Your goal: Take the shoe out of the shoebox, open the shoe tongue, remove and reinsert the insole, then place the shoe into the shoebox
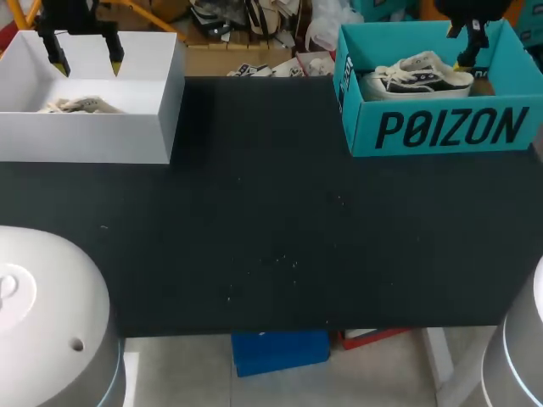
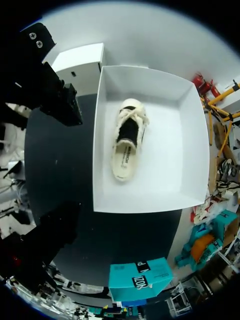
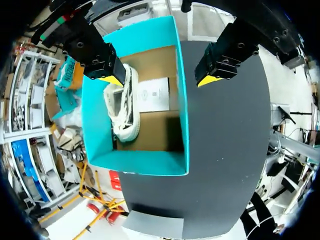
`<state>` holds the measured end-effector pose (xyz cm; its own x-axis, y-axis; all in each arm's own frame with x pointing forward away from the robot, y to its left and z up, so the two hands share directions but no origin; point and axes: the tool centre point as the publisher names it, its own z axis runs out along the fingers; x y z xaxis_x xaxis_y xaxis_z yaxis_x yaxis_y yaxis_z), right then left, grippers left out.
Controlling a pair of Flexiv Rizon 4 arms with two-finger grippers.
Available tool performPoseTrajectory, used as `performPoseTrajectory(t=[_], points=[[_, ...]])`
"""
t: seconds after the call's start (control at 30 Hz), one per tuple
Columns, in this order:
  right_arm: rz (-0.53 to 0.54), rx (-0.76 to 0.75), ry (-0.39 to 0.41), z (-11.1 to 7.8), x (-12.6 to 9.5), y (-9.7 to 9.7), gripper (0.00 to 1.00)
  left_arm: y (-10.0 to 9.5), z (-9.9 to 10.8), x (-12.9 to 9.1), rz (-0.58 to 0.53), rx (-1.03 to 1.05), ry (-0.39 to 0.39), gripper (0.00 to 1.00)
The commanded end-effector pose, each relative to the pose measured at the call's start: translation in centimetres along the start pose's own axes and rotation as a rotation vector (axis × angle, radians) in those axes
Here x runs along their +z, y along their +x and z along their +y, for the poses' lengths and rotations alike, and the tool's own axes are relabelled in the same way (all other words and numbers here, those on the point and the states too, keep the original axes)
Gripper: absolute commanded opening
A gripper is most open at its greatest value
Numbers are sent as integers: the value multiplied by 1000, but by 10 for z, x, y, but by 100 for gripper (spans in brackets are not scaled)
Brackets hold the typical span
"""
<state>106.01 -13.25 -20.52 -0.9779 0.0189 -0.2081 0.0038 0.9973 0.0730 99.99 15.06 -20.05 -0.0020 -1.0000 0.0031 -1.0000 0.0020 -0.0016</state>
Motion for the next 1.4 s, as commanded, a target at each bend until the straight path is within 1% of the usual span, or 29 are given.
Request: performPoseTrajectory(t=[0.03,0.07,0.1,0.13,0.17,0.23,0.27,0.3,0.33,0.57,0.83,1.0,1.17,1.4], points=[[94,-300,-4,6,23,-27,82,0,0,-1,-1,-1,-1,100],[96,-301,-6,7,27,-30,79,0,0,-1,-1,-1,-1,100],[97,-301,-6,6,32,-33,71,0,0,-1,-1,-1,-1,100],[98,-301,-6,5,37,-36,68,0,0,-1,-1,-1,-1,100],[99,-301,-3,4,42,-39,69,0,0,-1,-1,-1,-1,100],[102,-309,9,2,51,-46,64,0,0,-1,-1,-1,-1,100],[100,-307,8,1,54,-49,55,0,0,-1,-1,-1,-1,100],[97,-303,9,0,59,-53,49,0,0,-1,-1,-1,-1,100],[97,-302,10,-2,63,-56,48,0,0,-1,-1,-1,-1,100],[88,-278,38,-11,96,-78,47,0,0,-1,-1,-1,-1,100],[81,-212,51,-17,131,-94,45,0,0,-1,-1,-1,-1,100],[76,-181,57,-18,149,-97,42,0,0,-1,-1,-1,-1,100],[87,-159,61,-19,166,-95,41,0,0,-1,-1,-1,-1,100],[96,-141,60,-19,182,-92,40,0,0,-1,-1,-1,-1,100]])
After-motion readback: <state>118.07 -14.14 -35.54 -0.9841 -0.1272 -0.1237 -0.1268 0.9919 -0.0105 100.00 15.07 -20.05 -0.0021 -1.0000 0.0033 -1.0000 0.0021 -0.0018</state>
